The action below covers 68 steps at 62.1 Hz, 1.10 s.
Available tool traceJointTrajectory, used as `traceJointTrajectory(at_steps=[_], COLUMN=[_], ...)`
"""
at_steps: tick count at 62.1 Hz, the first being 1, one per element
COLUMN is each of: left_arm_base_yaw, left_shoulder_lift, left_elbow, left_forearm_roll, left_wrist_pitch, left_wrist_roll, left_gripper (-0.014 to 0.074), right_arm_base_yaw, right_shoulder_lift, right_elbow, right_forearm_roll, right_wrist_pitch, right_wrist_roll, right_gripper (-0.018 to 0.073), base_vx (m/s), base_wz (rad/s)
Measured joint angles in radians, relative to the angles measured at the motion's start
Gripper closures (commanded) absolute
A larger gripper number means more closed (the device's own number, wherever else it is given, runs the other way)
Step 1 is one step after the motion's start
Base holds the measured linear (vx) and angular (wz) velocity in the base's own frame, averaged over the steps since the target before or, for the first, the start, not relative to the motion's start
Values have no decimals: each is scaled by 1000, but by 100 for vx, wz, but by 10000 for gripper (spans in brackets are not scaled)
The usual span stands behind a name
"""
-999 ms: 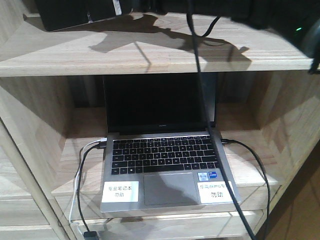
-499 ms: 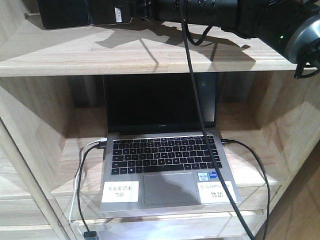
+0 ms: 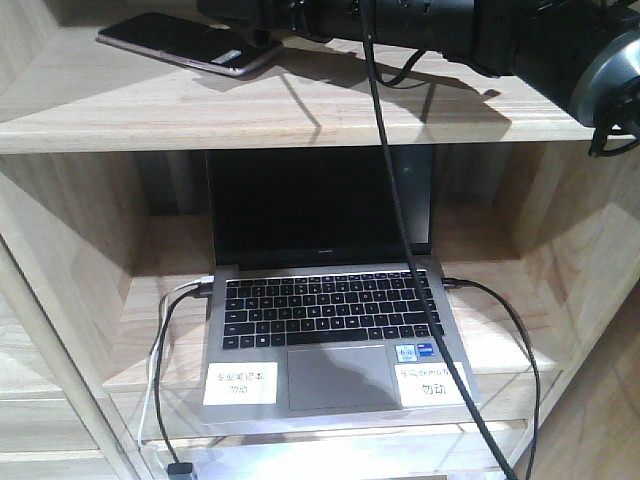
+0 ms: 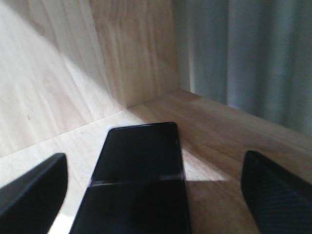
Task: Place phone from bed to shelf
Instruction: 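Lower the phone onto the upper shelf and open the right gripper, then withdraw the right gripper away from the phone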
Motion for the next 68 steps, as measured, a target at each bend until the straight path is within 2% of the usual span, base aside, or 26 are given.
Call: traceJointTrajectory(at_steps=[9,18,23,34,53,60,68], left_arm_base_yaw=[0,0,0,0,0,0,0], left_shoulder_lift=[0,0,0,0,0,0,0], left_elbow=[0,0,0,0,0,0,0], left_forearm_roll=[0,0,0,0,0,0,0], left_wrist_pitch=[0,0,0,0,0,0,0], left_wrist_roll=[0,0,0,0,0,0,0], left_gripper=[595,595,595,595,595,595,595], right_arm_base_yaw=[0,0,0,0,0,0,0], right_shoulder_lift=[-14,-42,-61,-105,-200,-280,-410], right_elbow=[0,0,0,0,25,130,306], right_forearm_roll=[-29,-54,-69,-144,-338,-380,-389], right_wrist_pitch=[0,0,0,10,47,3,-119], right_wrist_roll=[0,13,40,110,295,318,296], right_gripper=[-101,36,167,576,564,564,564], base_vx=[0,0,0,0,0,0,0], base_wz=[0,0,0,0,0,0,0])
